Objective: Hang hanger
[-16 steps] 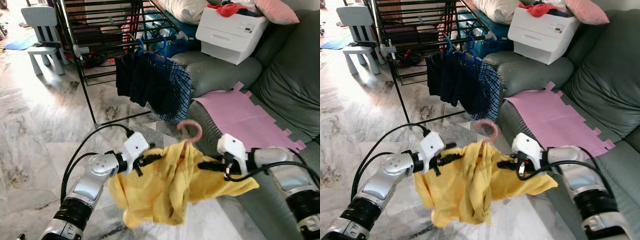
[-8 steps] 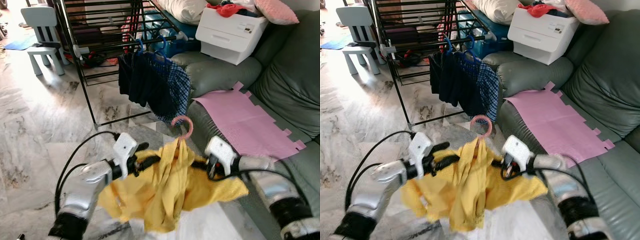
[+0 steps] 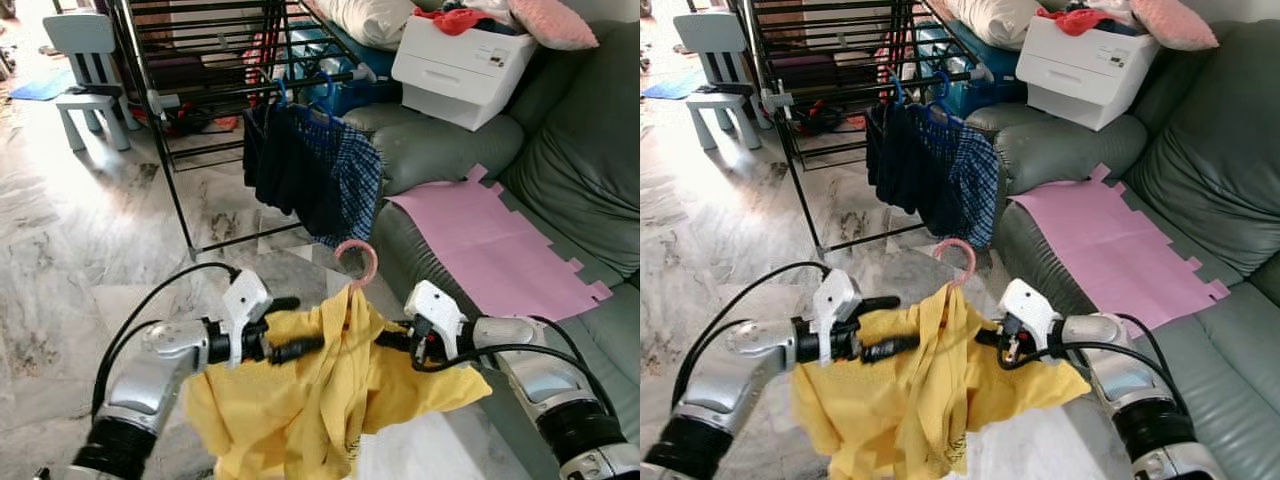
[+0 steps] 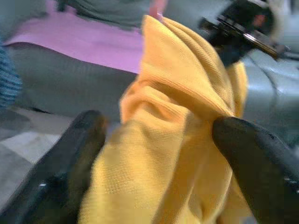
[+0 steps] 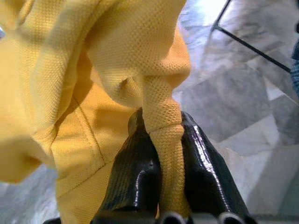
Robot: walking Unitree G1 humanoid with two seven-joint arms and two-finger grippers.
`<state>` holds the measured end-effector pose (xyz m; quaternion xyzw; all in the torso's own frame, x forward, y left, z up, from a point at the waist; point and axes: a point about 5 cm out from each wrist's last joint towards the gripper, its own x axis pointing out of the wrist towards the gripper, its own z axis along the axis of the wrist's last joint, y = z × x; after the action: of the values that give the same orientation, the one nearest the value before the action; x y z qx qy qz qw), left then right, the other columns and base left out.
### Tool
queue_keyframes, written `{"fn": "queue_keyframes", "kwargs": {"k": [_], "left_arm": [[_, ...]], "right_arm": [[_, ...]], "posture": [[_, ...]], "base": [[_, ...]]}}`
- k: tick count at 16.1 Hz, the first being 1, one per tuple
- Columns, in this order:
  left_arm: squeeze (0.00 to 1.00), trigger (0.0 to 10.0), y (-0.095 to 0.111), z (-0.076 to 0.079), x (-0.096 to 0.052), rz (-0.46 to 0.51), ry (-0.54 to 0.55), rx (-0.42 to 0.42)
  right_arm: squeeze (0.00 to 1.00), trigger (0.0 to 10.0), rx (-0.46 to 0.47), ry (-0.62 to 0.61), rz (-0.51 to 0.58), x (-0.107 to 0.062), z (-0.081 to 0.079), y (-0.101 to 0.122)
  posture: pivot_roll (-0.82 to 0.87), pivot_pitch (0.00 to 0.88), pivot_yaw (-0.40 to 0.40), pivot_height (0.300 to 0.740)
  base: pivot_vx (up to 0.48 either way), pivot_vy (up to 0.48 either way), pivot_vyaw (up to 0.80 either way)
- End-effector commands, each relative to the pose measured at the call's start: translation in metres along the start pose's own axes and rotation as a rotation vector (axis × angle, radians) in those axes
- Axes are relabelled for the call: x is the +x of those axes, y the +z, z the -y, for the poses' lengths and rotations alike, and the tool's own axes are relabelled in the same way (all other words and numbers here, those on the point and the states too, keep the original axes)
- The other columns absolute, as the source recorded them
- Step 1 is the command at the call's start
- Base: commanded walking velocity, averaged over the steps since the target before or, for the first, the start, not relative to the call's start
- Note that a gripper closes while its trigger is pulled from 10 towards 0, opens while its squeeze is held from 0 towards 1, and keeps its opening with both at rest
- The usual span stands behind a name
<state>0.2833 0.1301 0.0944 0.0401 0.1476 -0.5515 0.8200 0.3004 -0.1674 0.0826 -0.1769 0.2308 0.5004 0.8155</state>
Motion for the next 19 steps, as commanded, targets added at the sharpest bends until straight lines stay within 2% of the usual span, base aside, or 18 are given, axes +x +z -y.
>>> {"fn": "queue_keyframes", "kwargs": {"k": [1,3,4,5,6,7,9,10,11,12,14,15,16,17,18,19], "left_arm": [[1.0,10.0,0.001,0.007,0.012,-0.029,-0.085,0.046],[1.0,10.0,0.021,-0.015,0.019,0.02,0.049,0.184],[1.0,10.0,0.036,-0.028,0.02,0.041,0.195,0.314],[1.0,10.0,0.042,-0.034,0.02,0.048,0.256,0.38],[1.0,10.0,0.048,-0.037,0.02,0.031,0.315,0.488],[1.0,10.0,0.048,-0.037,0.02,0.016,0.323,0.525],[1.0,10.0,0.041,-0.031,0.026,0.028,0.292,0.565],[1.0,10.0,0.033,-0.03,0.027,0.012,0.272,0.567],[1.0,10.0,0.033,-0.03,0.027,0.012,0.273,0.568],[1.0,10.0,0.028,-0.033,0.026,0.031,0.329,0.51],[1.0,10.0,0.021,-0.036,0.023,0.074,0.445,0.385],[1.0,10.0,0.014,-0.037,0.021,0.125,0.546,0.282],[1.0,10.0,0.004,-0.037,0.018,0.178,0.63,0.124],[0.0,10.0,0.0,-0.037,0.016,0.203,0.689,0.069],[0.0,10.0,-0.007,-0.037,0.013,0.231,0.776,-0.006],[0.0,10.0,-0.015,-0.035,0.01,0.251,0.871,-0.057]], "right_arm": [[0.0,0.0,-0.042,-0.008,0.074,-0.006,0.005,0.018],[0.0,0.0,-0.088,0.024,0.057,-0.012,0.009,0.023],[0.0,0.0,-0.123,0.019,0.028,-0.015,0.012,0.024],[0.0,0.0,-0.141,0.009,0.01,-0.016,0.014,0.024],[0.0,0.0,-0.169,-0.012,-0.022,-0.018,0.018,0.023],[0.0,0.0,-0.178,-0.02,-0.034,-0.018,0.02,0.023],[0.0,0.0,-0.204,-0.118,-0.054,-0.014,0.029,0.028],[0.0,0.0,-0.206,-0.18,-0.076,-0.01,0.032,0.026],[0.0,0.0,-0.205,-0.192,-0.081,-0.01,0.033,0.025],[0.0,0.0,-0.141,-0.315,-0.079,-0.007,0.041,0.022],[0.0,0.0,-0.093,-0.428,-0.054,-0.006,0.046,0.022],[0.0,0.0,-0.036,-0.508,-0.015,-0.006,0.049,0.022],[0.0,0.0,0.031,-0.581,0.02,-0.007,0.05,0.021],[0.0,0.0,0.051,-0.611,0.039,-0.007,0.05,0.021],[0.0,1.1,0.074,-0.645,0.059,-0.007,0.049,0.019],[0.0,1.8,0.079,-0.652,0.066,-0.003,0.044,0.017]], "posture": [[0.02,0.001,-0.036,0.74],[0.02,0.0,-0.034,0.74],[0.01,0.0,-0.033,0.74],[0.01,0.0,-0.033,0.74],[0.01,0.0,-0.032,0.74],[0.01,0.0,-0.032,0.74],[0.02,0.0,-0.033,0.74],[0.02,0.0,-0.033,0.74],[0.02,0.0,-0.033,0.74],[0.03,0.0,-0.033,0.74],[0.03,0.0,-0.027,0.74],[0.03,0.0,-0.026,0.74],[0.03,0.0,-0.025,0.74],[0.03,0.0,-0.026,0.74],[0.03,0.0,-0.026,0.74],[0.04,0.0,-0.028,0.74]], "base": [[0.0,0.0,0.0],[0.0,0.0,0.0],[0.0,0.0,0.0],[0.0,0.0,0.0],[0.0,0.0,0.0],[0.0,0.0,0.0],[0.0,0.0,0.0],[0.0,0.0,0.0],[0.0,0.0,0.0],[0.0,0.0,0.0],[0.0,0.0,0.0],[0.0,0.0,0.0],[0.0,0.0,0.0],[0.0,0.0,0.0],[0.0,0.0,0.0],[0.0,0.0,0.0]]}}
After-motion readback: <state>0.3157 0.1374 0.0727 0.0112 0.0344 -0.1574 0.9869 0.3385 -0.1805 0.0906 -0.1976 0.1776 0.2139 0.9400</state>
